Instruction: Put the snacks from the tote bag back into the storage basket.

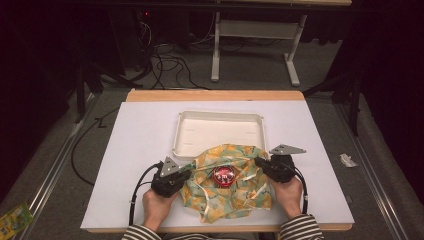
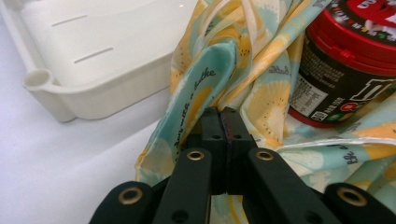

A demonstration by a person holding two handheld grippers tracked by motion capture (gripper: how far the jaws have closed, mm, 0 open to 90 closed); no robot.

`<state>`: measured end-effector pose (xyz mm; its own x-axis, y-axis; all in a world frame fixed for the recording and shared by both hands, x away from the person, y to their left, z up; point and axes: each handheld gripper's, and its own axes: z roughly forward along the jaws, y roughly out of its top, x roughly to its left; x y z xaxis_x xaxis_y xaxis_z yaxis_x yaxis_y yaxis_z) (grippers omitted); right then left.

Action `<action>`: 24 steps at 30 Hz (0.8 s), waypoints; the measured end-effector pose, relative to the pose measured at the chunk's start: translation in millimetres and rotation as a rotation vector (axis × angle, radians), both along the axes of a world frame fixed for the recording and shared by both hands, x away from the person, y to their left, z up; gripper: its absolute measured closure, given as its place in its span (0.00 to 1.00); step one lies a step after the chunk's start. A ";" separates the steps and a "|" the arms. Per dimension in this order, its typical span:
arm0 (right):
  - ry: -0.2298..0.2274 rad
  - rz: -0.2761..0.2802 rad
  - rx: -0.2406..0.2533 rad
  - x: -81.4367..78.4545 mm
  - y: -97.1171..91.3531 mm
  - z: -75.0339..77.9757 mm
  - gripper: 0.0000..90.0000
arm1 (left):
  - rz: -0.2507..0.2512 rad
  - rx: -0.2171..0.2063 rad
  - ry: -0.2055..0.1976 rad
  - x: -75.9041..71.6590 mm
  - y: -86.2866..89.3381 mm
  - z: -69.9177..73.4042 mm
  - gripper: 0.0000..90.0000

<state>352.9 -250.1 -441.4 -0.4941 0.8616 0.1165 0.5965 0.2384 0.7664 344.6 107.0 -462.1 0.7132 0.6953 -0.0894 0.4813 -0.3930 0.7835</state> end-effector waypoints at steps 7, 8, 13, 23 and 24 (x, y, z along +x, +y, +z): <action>0.032 0.001 -0.016 -1.1 -1.6 -8.7 1.00 | -0.015 0.030 0.023 -1.2 -2.7 -2.2 1.00; 0.031 0.005 -0.018 -1.4 -2.1 -10.0 1.00 | -0.016 0.032 0.025 -1.4 -2.9 -2.4 1.00; 0.049 0.006 -0.020 -5.1 -3.6 -15.2 1.00 | -0.032 0.039 0.036 -3.1 -4.6 -3.8 1.00; 0.020 0.002 -0.021 -15.7 -4.2 -9.3 0.81 | -0.059 0.014 0.021 -7.4 -5.9 -2.0 1.00; 0.012 0.004 -0.021 -17.4 -4.3 -7.4 0.78 | -0.062 0.014 0.020 -7.7 -6.1 -1.9 1.00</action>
<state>335.5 -254.4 -448.8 -0.4959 0.8621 0.1046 0.6046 0.2563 0.7542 336.9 101.0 -464.0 0.7532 0.6509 -0.0948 0.4712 -0.4333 0.7683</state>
